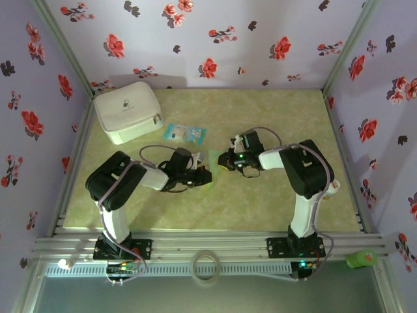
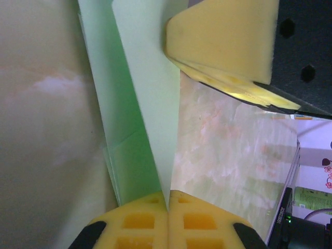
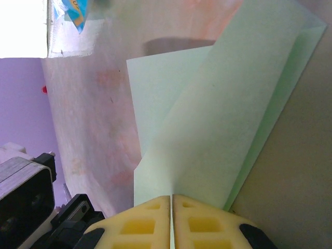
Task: Fold a paper plane with a square sheet of paper (pick it up from the middle)
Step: Fold the wing for the fifth time at the center of the table.
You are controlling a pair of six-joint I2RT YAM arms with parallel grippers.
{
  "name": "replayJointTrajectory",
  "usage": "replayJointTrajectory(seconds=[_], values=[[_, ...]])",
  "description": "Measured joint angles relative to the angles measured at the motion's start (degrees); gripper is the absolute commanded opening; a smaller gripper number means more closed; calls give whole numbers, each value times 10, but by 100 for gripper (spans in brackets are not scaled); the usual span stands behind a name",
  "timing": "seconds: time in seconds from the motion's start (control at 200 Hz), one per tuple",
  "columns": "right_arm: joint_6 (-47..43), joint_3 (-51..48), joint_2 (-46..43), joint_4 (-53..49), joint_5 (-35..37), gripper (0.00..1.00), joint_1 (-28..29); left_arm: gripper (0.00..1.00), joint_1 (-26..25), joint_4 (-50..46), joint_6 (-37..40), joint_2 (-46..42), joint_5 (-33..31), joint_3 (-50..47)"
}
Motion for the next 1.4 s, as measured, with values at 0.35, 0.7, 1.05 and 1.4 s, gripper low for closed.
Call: replayJointTrajectory(seconds=[0.35,0.7,1.05,1.4], values=[[-47,45,8,-103,33,6,8,11,0,-9,1,-1,0,4],[-72,71,11,-153,51,6,14,22,-3,-61,5,-18,5,22],[-71,71,12,-153,51,7,14,22,-4,-103,5,-30,5,26],[-69,71,12,-152,49,7,14,28,-4,-119,4,-30,-12,57]])
